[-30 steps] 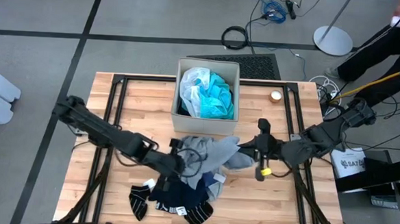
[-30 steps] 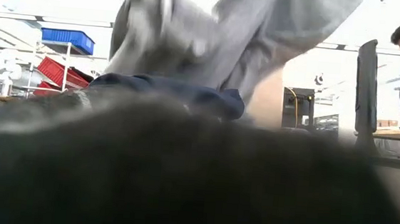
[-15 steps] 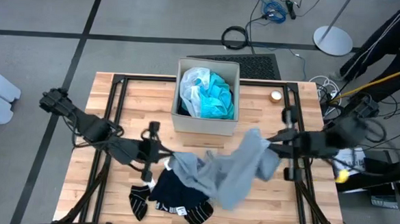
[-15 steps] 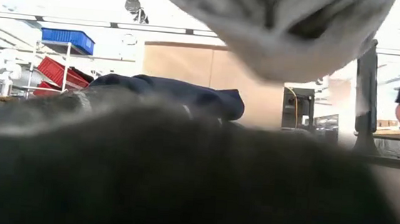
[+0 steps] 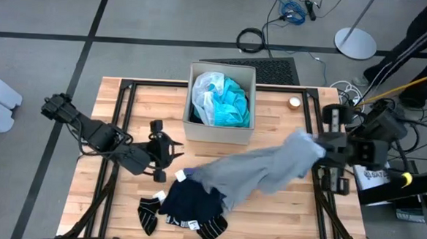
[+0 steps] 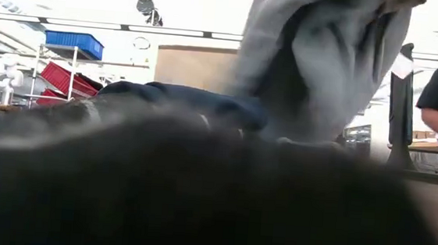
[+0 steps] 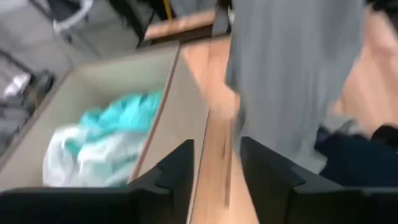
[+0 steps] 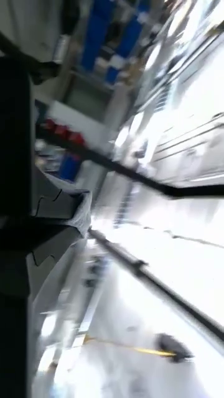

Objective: Sort clothes
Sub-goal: Put the gray shirt into the laundry bin

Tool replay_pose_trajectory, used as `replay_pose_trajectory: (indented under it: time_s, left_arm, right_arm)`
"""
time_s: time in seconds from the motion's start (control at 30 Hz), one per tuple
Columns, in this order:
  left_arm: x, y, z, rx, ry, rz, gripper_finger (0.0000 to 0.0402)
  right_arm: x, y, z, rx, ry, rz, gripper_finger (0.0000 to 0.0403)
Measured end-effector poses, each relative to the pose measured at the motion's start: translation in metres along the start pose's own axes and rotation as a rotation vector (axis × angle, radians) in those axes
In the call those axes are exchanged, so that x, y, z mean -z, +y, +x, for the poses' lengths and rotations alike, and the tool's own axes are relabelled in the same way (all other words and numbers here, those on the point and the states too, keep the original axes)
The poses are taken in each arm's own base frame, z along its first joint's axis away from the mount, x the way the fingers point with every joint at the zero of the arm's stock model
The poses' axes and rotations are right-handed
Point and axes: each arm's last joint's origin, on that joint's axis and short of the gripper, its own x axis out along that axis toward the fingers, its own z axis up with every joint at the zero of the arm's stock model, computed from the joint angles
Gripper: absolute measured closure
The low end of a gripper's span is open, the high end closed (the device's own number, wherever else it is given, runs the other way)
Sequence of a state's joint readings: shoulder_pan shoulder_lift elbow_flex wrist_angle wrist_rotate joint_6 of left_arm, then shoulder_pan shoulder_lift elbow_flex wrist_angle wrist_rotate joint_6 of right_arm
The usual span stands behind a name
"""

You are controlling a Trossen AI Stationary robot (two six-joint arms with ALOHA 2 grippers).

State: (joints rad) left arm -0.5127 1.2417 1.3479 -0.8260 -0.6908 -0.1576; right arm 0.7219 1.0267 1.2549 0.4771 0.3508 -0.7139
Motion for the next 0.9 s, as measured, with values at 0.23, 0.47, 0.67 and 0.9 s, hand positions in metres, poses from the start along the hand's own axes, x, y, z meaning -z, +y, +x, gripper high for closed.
replay_pose_trajectory:
  time_s: [0.23, 0.47, 0.67, 0.9]
  left_arm:
    - [0.014, 0.002, 0.004, 0.013, 0.112, -0.026, 0.023]
    - [0.026, -0.007, 0.018, 0.028, 0.113, -0.027, 0.0228]
    - [0.033, -0.031, 0.056, 0.234, -0.083, -0.141, 0.0228]
    - [0.045, -0.055, 0.124, 0.211, -0.254, -0.155, 0.0228]
  right_arm:
    - [-0.01, -0.012, 0.002, 0.014, -0.236, -0.08, 0.0403]
    - [-0.022, -0.035, 0.006, 0.068, -0.321, -0.08, 0.0403]
    - [-0.021, -0.038, 0.011, 0.016, -0.23, -0.052, 0.0403]
    - [-0.02, -0.038, 0.012, 0.006, -0.215, -0.047, 0.0403]
